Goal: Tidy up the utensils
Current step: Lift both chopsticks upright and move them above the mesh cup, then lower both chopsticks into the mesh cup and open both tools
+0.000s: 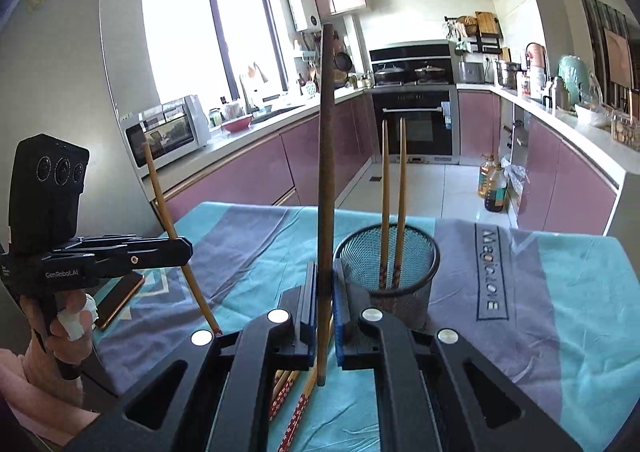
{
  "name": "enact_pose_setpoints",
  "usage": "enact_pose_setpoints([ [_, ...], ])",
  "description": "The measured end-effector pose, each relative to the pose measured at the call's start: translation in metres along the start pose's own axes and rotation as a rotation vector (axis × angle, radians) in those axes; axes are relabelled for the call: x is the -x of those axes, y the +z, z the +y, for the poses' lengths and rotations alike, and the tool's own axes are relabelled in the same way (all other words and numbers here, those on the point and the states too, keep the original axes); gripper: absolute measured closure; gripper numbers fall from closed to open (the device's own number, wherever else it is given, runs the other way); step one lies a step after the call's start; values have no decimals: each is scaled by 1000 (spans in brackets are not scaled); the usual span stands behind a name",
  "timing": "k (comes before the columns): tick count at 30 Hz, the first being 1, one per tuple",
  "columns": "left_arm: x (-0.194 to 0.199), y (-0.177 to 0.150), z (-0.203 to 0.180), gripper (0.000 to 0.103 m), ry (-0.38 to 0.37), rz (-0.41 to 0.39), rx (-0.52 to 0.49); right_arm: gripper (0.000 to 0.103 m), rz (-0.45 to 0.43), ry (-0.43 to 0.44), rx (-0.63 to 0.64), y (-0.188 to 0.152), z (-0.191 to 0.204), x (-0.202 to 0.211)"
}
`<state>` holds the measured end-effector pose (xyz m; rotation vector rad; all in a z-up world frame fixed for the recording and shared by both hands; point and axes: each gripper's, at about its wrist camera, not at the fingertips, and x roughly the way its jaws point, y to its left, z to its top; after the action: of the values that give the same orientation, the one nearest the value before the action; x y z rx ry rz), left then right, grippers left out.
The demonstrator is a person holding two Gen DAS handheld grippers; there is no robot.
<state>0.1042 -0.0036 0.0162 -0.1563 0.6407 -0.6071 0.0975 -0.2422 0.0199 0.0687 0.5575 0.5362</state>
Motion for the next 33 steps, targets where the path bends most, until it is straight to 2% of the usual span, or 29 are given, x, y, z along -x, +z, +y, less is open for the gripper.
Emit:
enact_pose_setpoints([
  [13,-11,62,0,96,-69,-123,55,97,-94,-23,8,47,-14,17],
  [24,-34,97,-12,96,-17,-176,37,97,-152,-85,20,69,-25,11],
  [28,-47,96,-18,96,22,-143,1,97,-134,-107,28,69,-27,0],
  [33,-71,87,-23,96,78,-51,-72,97,-36,-106,17,61,-32,-23],
])
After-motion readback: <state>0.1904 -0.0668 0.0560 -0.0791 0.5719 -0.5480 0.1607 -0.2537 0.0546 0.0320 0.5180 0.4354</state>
